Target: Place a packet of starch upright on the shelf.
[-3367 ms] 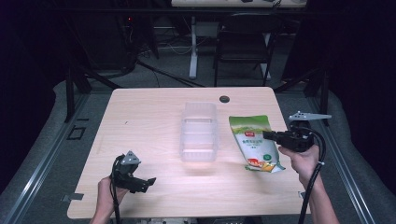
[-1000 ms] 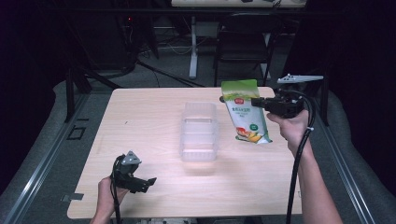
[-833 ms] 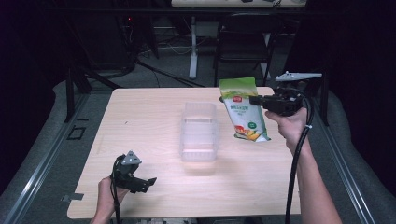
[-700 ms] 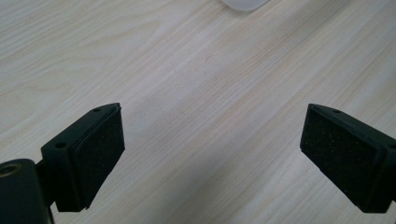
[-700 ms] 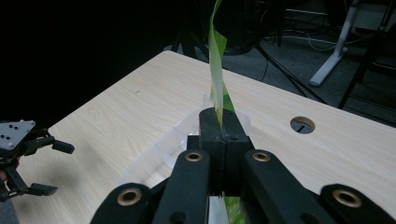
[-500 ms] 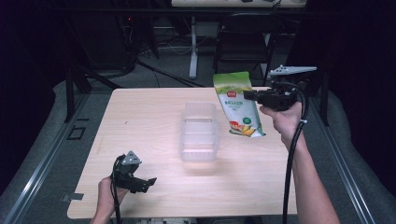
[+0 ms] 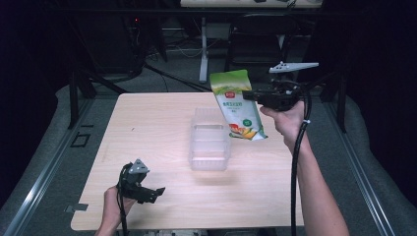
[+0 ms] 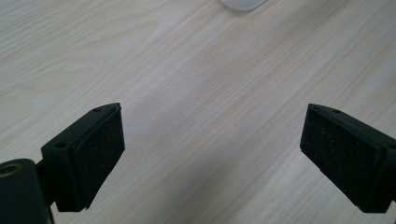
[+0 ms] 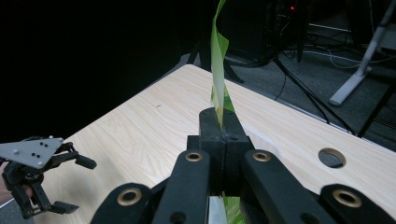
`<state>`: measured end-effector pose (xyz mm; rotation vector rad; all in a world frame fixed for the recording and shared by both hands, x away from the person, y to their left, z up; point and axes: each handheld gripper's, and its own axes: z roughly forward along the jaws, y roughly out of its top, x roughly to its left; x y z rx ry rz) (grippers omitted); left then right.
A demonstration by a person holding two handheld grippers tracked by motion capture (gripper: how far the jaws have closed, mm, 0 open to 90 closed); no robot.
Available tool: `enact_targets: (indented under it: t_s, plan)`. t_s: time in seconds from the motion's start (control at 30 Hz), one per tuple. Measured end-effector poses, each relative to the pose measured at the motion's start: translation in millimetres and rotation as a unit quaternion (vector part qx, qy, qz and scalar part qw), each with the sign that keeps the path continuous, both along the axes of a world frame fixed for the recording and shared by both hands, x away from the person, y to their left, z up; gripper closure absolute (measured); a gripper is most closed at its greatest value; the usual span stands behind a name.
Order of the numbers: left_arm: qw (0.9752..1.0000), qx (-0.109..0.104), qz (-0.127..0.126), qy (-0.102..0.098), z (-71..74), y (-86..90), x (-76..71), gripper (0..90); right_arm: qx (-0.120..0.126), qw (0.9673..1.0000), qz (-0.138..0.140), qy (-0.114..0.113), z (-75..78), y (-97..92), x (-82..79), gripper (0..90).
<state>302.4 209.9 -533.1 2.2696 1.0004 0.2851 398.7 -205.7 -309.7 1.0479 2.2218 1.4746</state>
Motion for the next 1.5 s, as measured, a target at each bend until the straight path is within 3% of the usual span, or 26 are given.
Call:
enact_targets:
  t_s: [0.27, 0.77, 1.13, 1.5]
  plan:
    - [1.0000, 0.000, 0.001, 0.001, 0.1, 0.2, -0.1, 6.4, 0.007, 0.9999, 0.015, -0.004, 3.5, 16.9, 2.0, 90.0]
    - [1.0000, 0.000, -0.001, 0.001, -0.1, -0.1, 0.1, 6.4, 0.000, 0.9993, 0.037, 0.007, -4.7, 48.1, 6.7, 90.0]
    - [1.0000, 0.001, -0.002, 0.000, 0.0, -0.1, 0.1, 6.4, -0.006, 0.9986, 0.046, 0.023, -23.5, 69.2, 12.9, 90.0]
    - [1.0000, 0.000, -0.005, 0.003, 0.3, -0.2, 0.2, 6.4, -0.014, 0.9975, 0.052, 0.044, -52.1, 84.7, 19.1, 90.0]
